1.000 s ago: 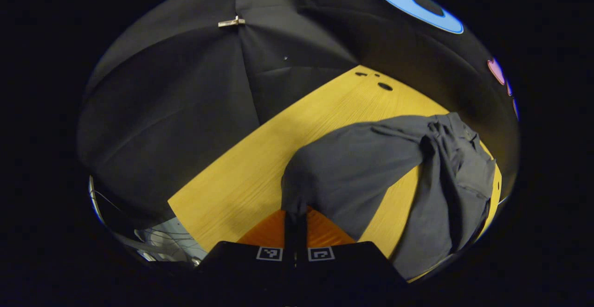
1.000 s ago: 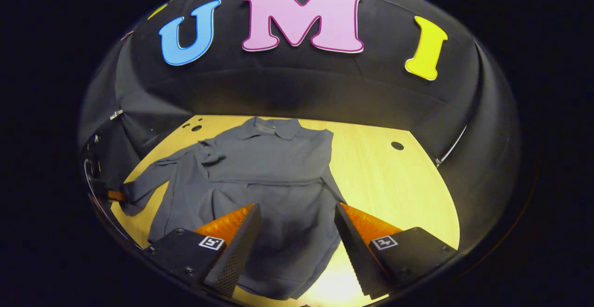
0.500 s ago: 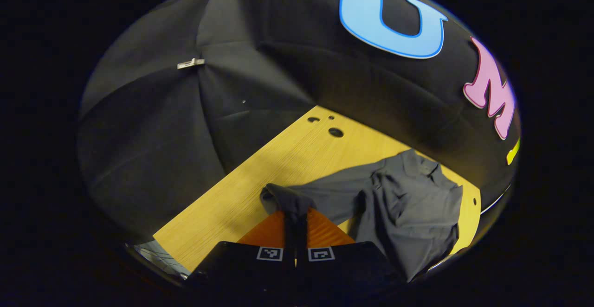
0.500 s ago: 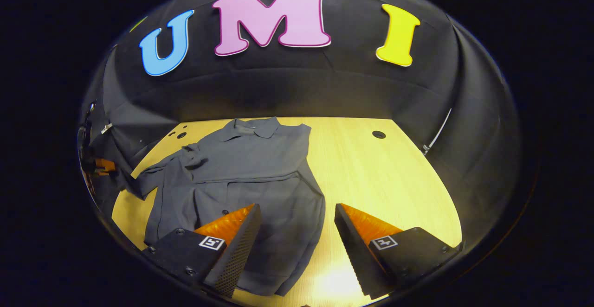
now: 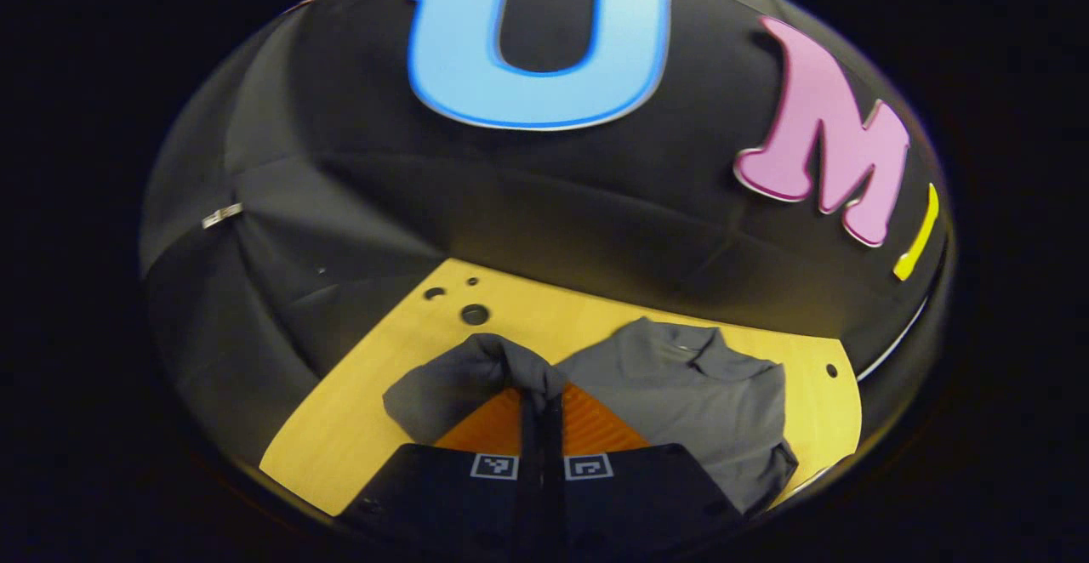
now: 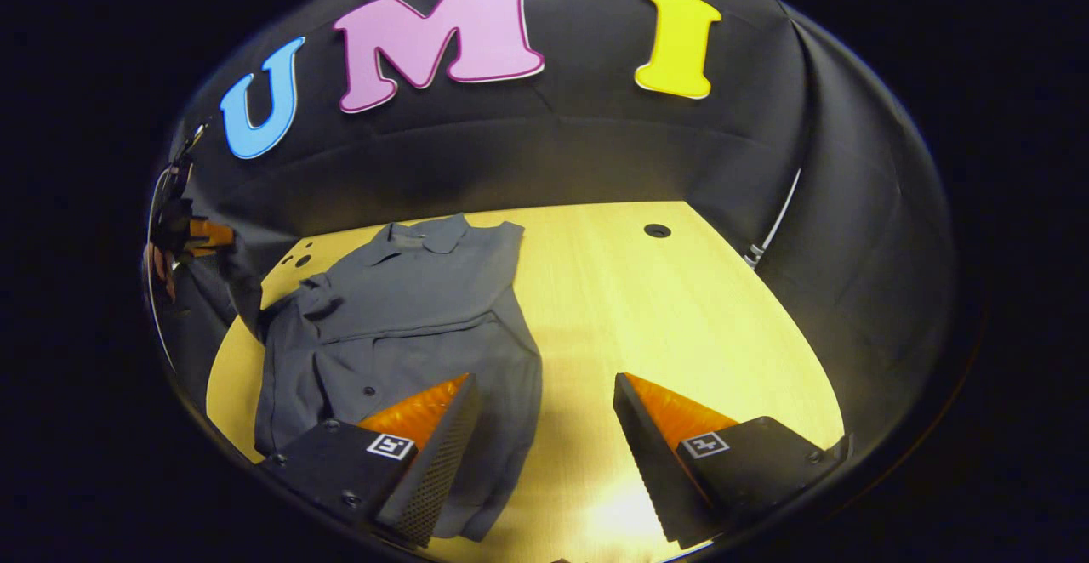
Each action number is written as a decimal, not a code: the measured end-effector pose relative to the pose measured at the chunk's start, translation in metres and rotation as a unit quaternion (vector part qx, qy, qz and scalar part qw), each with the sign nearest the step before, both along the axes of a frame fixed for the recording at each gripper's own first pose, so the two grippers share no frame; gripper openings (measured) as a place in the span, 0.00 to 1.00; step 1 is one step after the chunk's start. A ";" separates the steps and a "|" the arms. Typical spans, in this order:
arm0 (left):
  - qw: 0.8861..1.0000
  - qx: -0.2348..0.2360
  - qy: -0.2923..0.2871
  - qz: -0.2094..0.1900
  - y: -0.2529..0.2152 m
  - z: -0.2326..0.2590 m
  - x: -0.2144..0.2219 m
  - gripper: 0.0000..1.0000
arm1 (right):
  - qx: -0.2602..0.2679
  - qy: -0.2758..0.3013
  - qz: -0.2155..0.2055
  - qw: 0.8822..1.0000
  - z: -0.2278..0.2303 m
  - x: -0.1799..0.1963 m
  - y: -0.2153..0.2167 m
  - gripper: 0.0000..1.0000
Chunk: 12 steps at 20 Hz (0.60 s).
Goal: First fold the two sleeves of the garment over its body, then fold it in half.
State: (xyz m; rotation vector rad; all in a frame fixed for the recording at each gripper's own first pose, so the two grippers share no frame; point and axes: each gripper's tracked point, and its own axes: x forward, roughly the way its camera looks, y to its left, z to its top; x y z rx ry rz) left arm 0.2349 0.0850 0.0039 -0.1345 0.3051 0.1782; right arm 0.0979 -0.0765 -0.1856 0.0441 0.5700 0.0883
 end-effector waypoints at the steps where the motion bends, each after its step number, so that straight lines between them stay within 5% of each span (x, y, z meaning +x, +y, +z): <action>1: 1.000 0.002 -0.005 -0.021 -0.027 0.004 0.012 0.05 | 0.002 0.004 -0.004 1.000 -0.003 0.000 -0.005 0.98; 12: 0.985 -0.008 0.027 -0.171 -0.242 -0.032 0.088 0.05 | 0.010 0.032 -0.042 0.999 -0.022 0.010 -0.065 0.99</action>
